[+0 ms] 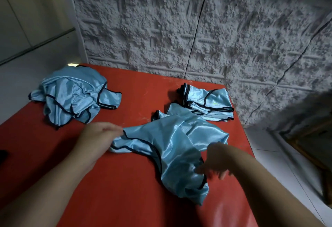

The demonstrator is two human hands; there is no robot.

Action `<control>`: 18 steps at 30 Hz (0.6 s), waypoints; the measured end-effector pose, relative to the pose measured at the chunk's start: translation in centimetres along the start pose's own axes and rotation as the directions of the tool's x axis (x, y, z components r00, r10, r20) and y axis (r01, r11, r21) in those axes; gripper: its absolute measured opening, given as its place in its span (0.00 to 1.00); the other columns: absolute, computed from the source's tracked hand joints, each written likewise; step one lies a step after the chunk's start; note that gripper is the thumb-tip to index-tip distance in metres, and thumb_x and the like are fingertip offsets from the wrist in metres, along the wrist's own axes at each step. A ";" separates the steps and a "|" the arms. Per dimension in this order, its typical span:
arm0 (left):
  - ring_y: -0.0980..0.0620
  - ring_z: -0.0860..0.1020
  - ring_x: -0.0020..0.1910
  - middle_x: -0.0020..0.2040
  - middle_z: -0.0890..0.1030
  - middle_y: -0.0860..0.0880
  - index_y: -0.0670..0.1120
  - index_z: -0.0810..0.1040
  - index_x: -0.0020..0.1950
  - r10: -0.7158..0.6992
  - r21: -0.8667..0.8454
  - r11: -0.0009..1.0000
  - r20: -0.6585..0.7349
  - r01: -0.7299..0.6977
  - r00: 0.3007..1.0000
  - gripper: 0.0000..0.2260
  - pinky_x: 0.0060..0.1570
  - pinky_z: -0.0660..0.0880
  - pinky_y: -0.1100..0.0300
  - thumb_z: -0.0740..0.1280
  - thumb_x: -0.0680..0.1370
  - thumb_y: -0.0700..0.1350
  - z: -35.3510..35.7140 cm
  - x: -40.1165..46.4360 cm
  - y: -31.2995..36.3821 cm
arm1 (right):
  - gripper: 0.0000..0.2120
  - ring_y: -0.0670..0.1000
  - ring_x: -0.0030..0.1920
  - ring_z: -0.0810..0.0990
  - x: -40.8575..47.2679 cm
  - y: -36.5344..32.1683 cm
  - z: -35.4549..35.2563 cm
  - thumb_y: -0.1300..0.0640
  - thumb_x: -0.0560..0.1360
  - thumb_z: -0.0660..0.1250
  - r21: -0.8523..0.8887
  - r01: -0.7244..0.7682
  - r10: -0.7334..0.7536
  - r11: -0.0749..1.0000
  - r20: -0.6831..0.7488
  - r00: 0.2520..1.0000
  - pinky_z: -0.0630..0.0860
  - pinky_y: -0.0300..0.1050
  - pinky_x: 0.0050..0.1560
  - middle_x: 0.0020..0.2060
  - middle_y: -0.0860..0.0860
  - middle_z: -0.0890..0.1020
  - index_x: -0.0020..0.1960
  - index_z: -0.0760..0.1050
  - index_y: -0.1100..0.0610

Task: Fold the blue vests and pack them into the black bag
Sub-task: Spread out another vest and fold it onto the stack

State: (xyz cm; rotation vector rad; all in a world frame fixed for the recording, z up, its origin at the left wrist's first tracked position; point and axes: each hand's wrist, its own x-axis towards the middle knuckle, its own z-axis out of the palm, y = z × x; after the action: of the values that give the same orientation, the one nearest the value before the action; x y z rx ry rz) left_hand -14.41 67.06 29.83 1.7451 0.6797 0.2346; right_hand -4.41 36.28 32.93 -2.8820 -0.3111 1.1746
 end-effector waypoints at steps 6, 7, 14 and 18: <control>0.47 0.79 0.52 0.57 0.77 0.46 0.51 0.81 0.61 0.052 0.687 0.715 0.130 -0.128 0.990 0.24 0.52 0.75 0.58 0.80 0.67 0.43 0.8 -0.2 -1.6 | 0.19 0.51 0.42 0.79 -0.8 -4.0 3.3 0.39 0.68 0.76 -0.304 0.081 -0.035 0.949 0.155 0.987 0.80 0.46 0.52 0.30 0.47 0.77 0.38 0.75 0.53; 0.46 0.77 0.56 0.57 0.77 0.46 0.53 0.78 0.65 0.022 0.742 0.662 0.123 -0.107 0.992 0.24 0.57 0.75 0.56 0.78 0.70 0.42 0.8 -0.3 -1.6 | 0.18 0.51 0.47 0.80 -0.6 -4.4 3.7 0.38 0.67 0.75 -0.354 0.099 -0.039 0.930 0.173 0.984 0.79 0.47 0.58 0.34 0.49 0.79 0.42 0.79 0.53; 0.43 0.80 0.60 0.61 0.82 0.46 0.57 0.69 0.73 -0.010 0.718 0.694 0.079 -0.050 0.997 0.27 0.57 0.78 0.54 0.65 0.76 0.37 0.8 -1.8 -0.3 | 0.43 0.60 0.74 0.67 -0.4 -6.3 7.0 0.52 0.72 0.75 -0.253 0.013 -0.027 0.967 -0.052 0.998 0.74 0.53 0.68 0.74 0.61 0.63 0.77 0.57 0.67; 0.43 0.80 0.56 0.56 0.82 0.46 0.56 0.68 0.73 0.025 0.629 0.775 0.067 -0.062 0.997 0.29 0.54 0.78 0.52 0.66 0.75 0.34 1.1 -3.0 0.4 | 0.22 0.58 0.62 0.80 -0.2 -6.2 6.6 0.57 0.74 0.67 -0.009 0.040 -0.041 0.999 -0.310 0.950 0.76 0.49 0.57 0.66 0.58 0.74 0.67 0.69 0.56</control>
State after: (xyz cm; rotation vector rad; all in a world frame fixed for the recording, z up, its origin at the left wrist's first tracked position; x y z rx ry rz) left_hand -16.17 64.43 30.46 2.4088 0.7270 -0.0257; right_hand -10.19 41.88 28.91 -2.9831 -0.3592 0.6962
